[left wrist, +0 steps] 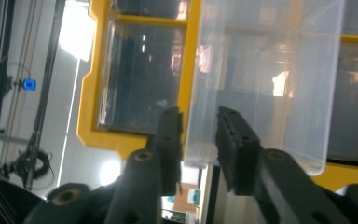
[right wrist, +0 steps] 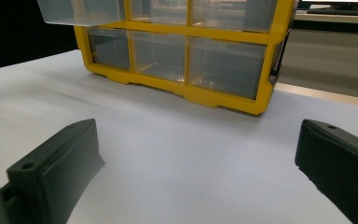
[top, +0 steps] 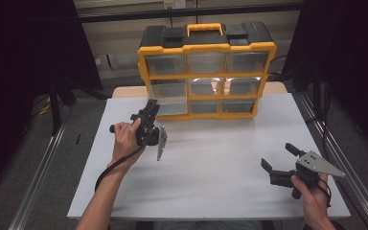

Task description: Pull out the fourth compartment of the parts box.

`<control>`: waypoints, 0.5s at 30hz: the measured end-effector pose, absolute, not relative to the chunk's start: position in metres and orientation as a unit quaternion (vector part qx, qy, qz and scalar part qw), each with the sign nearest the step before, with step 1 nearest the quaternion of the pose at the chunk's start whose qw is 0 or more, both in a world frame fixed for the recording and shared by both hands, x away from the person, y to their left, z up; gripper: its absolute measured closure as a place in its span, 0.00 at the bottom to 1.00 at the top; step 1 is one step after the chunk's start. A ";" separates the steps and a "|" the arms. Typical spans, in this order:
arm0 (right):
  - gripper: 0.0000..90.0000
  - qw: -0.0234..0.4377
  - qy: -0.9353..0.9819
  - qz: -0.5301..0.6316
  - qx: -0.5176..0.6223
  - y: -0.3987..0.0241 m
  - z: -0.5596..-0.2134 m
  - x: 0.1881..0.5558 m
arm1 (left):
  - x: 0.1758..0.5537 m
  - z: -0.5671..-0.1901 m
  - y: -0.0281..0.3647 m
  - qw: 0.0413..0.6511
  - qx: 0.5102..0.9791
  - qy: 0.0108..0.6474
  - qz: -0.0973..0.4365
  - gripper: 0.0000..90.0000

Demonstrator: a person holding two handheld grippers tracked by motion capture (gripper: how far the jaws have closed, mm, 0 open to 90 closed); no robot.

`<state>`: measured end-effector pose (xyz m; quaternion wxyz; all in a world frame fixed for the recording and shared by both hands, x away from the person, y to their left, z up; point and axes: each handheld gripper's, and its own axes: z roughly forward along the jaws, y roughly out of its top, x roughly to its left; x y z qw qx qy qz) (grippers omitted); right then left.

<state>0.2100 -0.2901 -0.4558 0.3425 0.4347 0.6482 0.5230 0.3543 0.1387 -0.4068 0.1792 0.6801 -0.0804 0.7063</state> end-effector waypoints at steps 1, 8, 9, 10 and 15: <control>0.00 0.343 0.648 0.524 0.434 -0.290 -0.456 0.210 | 0.355 -0.406 0.140 0.184 0.682 -0.074 0.704 0.74; 0.00 0.342 0.648 0.523 0.435 -0.290 -0.456 0.210 | 0.358 -0.404 0.142 0.250 0.710 -0.021 0.658 0.55; 0.00 0.343 0.648 0.523 0.434 -0.290 -0.456 0.210 | 0.359 -0.404 0.142 0.264 0.709 -0.012 0.654 0.51; 0.00 0.343 0.648 0.523 0.435 -0.290 -0.456 0.210 | 0.359 -0.402 0.142 0.273 0.709 -0.009 0.651 0.47; 0.00 0.342 0.651 0.522 0.432 -0.290 -0.456 0.210 | 0.363 -0.398 0.144 0.326 0.708 0.035 0.626 0.28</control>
